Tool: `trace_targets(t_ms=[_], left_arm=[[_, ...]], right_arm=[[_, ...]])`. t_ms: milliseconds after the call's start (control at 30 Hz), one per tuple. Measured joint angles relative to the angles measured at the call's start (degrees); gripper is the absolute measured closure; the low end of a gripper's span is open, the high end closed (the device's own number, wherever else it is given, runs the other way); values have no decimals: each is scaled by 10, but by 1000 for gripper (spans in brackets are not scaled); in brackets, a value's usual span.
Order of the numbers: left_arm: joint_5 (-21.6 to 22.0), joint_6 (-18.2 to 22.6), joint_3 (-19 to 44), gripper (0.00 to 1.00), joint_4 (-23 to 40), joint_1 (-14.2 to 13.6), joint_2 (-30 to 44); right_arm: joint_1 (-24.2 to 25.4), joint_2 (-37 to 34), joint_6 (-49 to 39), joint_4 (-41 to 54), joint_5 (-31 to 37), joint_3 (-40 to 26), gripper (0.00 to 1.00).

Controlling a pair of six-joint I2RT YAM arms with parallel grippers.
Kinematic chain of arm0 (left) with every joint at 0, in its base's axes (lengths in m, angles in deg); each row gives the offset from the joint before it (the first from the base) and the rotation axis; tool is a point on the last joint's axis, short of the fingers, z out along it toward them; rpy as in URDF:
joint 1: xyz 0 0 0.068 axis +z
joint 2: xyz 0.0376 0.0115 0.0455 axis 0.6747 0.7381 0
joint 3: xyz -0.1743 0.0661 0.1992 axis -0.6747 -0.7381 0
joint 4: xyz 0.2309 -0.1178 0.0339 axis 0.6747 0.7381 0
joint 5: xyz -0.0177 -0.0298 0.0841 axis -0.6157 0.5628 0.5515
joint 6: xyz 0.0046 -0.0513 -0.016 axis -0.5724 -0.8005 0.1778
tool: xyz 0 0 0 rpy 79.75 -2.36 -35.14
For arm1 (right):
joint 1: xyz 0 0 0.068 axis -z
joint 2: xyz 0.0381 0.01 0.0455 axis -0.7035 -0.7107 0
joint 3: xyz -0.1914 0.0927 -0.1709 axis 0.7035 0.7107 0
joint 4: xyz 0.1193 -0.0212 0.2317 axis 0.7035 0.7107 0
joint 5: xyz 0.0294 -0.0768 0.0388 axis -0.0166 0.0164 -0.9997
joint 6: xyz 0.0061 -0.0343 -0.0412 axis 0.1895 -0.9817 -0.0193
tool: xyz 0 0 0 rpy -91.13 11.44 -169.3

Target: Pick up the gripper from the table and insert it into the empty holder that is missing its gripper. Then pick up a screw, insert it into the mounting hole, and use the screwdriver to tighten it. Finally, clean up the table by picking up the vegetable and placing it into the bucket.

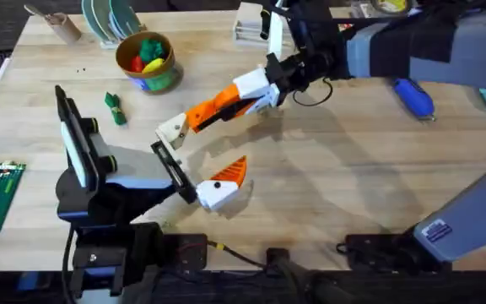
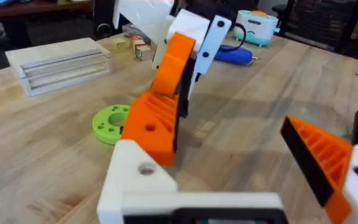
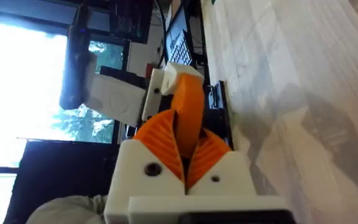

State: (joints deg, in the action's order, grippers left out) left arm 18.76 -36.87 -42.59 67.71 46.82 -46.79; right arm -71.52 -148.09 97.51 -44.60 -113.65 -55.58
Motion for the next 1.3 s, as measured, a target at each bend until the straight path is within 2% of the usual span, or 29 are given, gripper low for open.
trace_targets(t_ms=[433, 1300], left_arm=[[-1, 0, 0, 8, 1, 0, 0], [12, -3, 0, 9, 0, 0, 0]], right_arm=[[3, 0, -68, 84, -20, 0, 980], [-22, -13, -95, 39, -5, 0, 980]])
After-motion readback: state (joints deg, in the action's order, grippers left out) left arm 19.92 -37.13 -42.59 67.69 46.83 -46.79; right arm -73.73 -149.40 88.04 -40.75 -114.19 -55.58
